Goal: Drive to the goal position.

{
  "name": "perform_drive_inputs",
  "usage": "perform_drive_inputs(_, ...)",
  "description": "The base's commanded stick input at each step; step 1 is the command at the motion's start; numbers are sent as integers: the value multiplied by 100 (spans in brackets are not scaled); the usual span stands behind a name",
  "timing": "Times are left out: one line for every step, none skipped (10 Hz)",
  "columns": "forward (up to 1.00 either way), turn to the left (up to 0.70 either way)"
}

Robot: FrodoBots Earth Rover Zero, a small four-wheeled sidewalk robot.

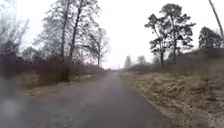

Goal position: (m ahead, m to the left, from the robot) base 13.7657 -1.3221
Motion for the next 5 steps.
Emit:
perform_drive_inputs(70,0)
perform_drive_inputs(70,0)
perform_drive_inputs(70,0)
perform_drive_inputs(70,0)
perform_drive_inputs(70,0)
